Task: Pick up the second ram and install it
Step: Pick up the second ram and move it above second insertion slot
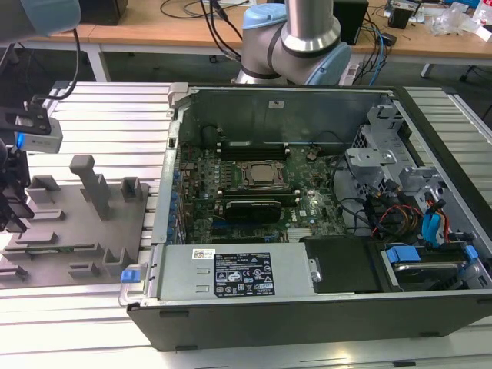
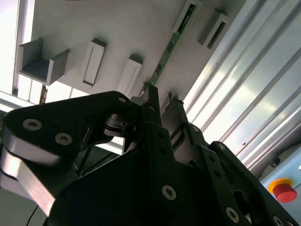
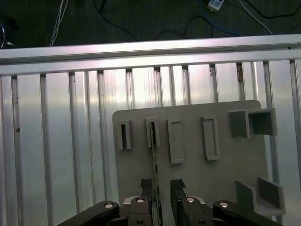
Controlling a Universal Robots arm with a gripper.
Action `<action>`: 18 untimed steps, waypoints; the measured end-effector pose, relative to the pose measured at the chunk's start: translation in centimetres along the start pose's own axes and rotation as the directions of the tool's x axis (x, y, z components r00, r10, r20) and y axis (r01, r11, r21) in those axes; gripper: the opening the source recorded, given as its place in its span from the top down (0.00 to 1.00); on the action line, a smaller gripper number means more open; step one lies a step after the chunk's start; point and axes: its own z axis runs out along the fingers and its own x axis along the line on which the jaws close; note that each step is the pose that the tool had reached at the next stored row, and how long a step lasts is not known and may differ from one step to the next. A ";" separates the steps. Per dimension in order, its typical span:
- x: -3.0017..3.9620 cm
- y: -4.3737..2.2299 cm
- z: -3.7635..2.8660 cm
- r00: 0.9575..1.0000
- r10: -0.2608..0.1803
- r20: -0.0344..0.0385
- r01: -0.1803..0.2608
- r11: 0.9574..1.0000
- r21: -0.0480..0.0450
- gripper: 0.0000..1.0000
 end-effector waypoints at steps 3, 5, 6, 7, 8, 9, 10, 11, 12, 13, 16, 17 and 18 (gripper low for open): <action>0.00 -0.01 0.14 1.000 0.000 0.000 0.000 1.000 0.000 0.70; 0.01 -0.01 0.28 1.000 0.000 0.000 0.000 1.000 0.000 0.70; 0.01 -0.02 0.34 1.000 0.000 0.000 0.000 1.000 0.000 0.70; 0.01 -0.02 0.39 1.000 0.000 0.000 0.000 1.000 0.000 0.70; 0.01 -0.02 0.50 1.000 0.000 0.000 0.000 1.000 0.000 0.70; 0.01 -0.02 0.58 1.000 0.000 0.000 0.000 1.000 0.000 0.70; 0.01 -0.03 0.66 1.000 0.000 0.000 0.000 1.000 0.000 0.70; 0.01 -0.03 0.71 1.000 0.000 0.000 0.000 1.000 0.000 0.70; 0.01 -0.03 0.76 1.000 0.000 0.000 0.000 1.000 0.000 0.70; 0.02 -0.04 0.86 1.000 0.000 0.000 0.000 1.000 0.000 0.70; 0.02 -0.05 1.08 1.000 0.000 0.000 0.000 1.000 0.000 0.70; 0.02 -0.05 1.13 1.000 0.000 0.000 0.000 1.000 0.000 0.70; 0.02 -0.05 1.17 1.000 0.000 0.000 0.000 1.000 0.000 0.70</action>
